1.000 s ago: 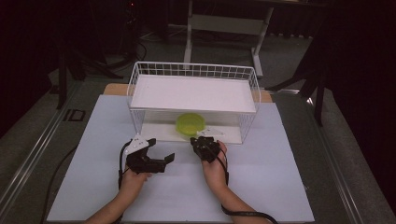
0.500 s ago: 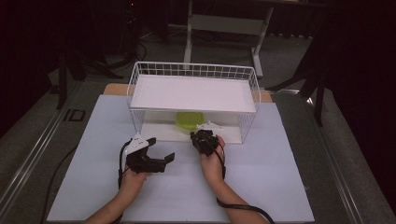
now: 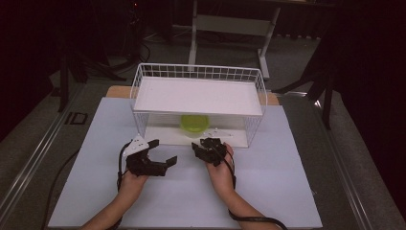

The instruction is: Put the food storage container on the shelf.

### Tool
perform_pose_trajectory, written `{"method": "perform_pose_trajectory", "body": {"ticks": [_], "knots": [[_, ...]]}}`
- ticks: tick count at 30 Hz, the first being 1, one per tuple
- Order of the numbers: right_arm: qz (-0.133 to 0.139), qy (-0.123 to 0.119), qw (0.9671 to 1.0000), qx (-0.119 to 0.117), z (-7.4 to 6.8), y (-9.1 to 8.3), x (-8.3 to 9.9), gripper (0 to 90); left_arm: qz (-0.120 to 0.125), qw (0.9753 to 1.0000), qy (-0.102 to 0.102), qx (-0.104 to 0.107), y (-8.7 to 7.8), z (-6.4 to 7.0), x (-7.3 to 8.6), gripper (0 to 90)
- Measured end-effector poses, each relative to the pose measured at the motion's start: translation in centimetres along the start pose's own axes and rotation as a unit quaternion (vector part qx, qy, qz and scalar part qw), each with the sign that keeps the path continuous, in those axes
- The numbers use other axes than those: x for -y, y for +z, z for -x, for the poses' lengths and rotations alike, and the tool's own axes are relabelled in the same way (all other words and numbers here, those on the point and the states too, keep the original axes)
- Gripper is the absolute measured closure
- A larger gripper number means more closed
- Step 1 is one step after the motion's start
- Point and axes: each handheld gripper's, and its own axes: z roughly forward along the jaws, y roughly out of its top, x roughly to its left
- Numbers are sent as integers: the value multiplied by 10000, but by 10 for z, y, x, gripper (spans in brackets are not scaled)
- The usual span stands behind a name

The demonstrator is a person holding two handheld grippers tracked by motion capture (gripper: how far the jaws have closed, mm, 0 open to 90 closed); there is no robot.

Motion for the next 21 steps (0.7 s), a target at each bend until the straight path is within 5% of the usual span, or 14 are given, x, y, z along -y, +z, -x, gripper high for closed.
{"method": "perform_pose_trajectory", "body": {"ticks": [8,21], "knots": [[244,-185,9982,-522,-7,-28,1,163,-48,9997,71,222,-4,7,-4,12],[438,-444,9964,-581,-5,-59,11,154,-96,9992,94,371,-12,14,-2,12]]}}
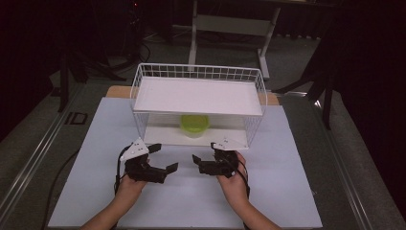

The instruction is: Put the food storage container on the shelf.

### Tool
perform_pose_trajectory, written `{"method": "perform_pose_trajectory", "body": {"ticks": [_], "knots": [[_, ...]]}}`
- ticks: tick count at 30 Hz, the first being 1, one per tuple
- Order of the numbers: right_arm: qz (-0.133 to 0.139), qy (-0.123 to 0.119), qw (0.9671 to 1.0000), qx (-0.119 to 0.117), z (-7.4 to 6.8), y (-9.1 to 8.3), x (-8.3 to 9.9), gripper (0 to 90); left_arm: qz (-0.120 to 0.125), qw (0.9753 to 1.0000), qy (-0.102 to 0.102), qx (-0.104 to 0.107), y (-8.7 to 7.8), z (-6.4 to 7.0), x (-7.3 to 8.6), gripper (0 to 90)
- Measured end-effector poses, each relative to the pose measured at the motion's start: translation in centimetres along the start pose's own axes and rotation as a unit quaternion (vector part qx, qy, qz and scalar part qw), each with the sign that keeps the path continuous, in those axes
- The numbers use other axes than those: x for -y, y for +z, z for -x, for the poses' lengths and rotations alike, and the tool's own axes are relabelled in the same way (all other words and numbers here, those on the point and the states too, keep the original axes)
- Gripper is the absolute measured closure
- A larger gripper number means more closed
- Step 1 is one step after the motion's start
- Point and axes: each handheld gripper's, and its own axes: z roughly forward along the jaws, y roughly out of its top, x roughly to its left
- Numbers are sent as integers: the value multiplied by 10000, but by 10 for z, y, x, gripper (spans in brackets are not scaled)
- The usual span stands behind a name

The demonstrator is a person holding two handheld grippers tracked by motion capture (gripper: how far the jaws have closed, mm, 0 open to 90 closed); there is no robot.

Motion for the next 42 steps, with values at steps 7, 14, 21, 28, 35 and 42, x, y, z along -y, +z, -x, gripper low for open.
{"method": "perform_pose_trajectory", "body": {"ticks": [7,14,21,28,35,42], "knots": [[7,-69,10000,-72,3,-16,10,154,22,10000,-36,13,-12,0,5,12],[87,-219,9997,-88,6,-36,15,155,-64,10000,-58,34,-22,1,12,12],[298,-187,9994,18,11,-60,18,161,-84,9999,-95,-31,-35,0,18,12],[275,-150,9995,50,17,-77,29,160,-84,9998,-182,-73,-49,-3,25,12],[251,-122,9996,76,23,-92,38,160,-84,9998,-176,-91,-57,-5,29,12],[218,-194,9995,111,27,-102,47,160,-6,9998,-212,-45,-58,-5,34,12]]}}
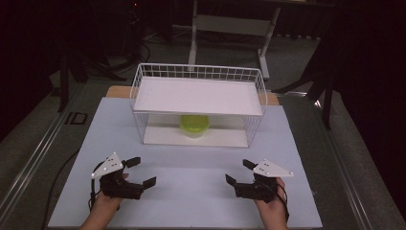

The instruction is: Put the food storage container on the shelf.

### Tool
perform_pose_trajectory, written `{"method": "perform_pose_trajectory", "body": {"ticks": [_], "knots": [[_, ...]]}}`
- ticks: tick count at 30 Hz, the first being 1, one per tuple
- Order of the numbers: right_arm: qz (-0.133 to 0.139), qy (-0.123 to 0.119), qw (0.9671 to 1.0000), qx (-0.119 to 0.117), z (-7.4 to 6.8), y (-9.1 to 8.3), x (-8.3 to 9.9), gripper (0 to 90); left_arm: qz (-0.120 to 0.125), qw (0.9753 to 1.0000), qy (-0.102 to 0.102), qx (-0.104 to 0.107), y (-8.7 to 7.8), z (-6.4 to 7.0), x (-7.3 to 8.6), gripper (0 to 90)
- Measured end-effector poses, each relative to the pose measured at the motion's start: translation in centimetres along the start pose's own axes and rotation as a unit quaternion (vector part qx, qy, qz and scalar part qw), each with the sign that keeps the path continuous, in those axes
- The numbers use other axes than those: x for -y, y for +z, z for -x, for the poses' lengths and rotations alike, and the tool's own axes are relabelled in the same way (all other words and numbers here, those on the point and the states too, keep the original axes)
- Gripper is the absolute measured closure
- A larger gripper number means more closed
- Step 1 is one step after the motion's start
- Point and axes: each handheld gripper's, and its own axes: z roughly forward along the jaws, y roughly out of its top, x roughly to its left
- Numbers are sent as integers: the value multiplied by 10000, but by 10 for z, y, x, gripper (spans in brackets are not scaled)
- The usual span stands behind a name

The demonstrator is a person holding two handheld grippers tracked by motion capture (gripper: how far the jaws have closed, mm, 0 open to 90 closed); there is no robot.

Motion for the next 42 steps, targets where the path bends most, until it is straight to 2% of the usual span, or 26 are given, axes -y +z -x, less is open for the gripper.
{"method": "perform_pose_trajectory", "body": {"ticks": [6,8,14,17,23,25,27,30,34,42], "knots": [[-22,-99,9999,46,3,-6,5,160,16,9999,59,137,5,3,3,12],[-30,-107,9999,-23,5,-6,7,160,15,9998,52,186,7,3,4,12],[-85,-79,9999,-37,11,-6,12,160,-30,9997,148,216,10,4,6,12],[-87,-84,9999,-21,13,-3,15,160,-57,9996,128,227,12,4,9,12],[-321,-133,9994,-77,17,5,23,179,-122,9995,150,269,11,5,13,12],[-378,-195,9991,-29,17,8,26,180,-98,9995,136,266,11,4,13,12],[-353,-157,9992,-117,18,10,27,163,-109,9995,106,277,11,3,13,12],[-365,-214,9991,-47,17,11,26,160,6,9996,31,273,9,3,11,12],[-279,-172,9995,-31,19,10,24,158,-50,9996,183,200,8,2,11,12],[-266,-189,9995,17,21,12,24,160,14,9998,151,133,8,-2,12,12]]}}
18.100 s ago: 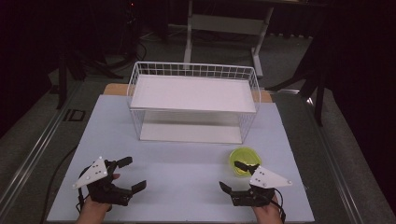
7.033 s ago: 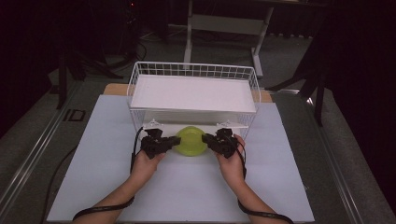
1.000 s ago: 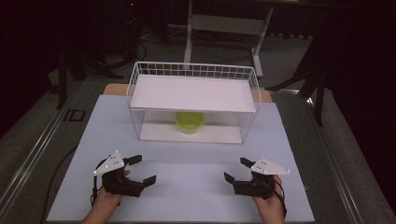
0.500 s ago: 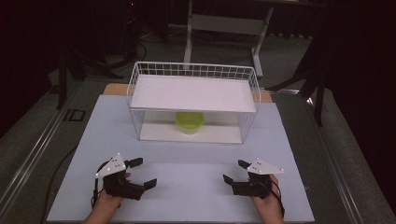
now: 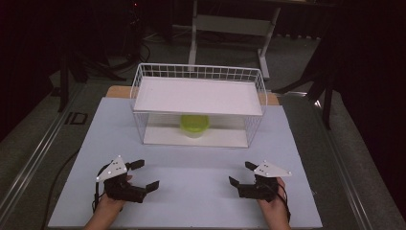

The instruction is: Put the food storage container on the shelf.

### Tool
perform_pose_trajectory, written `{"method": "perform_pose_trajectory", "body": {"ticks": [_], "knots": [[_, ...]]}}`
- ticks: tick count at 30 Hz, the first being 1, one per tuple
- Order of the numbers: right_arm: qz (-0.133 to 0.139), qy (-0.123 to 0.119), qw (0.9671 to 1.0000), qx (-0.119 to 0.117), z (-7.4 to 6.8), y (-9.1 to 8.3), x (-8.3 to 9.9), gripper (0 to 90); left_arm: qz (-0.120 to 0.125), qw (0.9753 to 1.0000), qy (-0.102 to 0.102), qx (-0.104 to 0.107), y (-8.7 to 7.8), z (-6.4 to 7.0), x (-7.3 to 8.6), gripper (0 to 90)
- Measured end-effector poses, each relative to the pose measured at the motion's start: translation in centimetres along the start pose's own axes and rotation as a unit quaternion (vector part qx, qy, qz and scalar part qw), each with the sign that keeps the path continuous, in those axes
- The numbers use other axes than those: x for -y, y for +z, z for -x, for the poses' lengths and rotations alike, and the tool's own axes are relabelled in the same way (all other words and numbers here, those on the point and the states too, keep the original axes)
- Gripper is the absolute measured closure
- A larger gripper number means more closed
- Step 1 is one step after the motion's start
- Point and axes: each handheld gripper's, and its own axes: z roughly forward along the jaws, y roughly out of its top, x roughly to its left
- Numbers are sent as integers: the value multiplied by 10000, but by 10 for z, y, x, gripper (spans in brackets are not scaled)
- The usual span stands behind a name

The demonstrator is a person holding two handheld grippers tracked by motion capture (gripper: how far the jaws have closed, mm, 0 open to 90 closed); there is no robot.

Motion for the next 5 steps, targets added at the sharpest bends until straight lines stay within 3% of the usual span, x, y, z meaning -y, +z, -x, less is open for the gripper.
{"method": "perform_pose_trajectory", "body": {"ticks": [5], "knots": [[-28,31,10000,8,1,1,0,159,25,10000,-65,-27,-1,-3,1,12]]}}
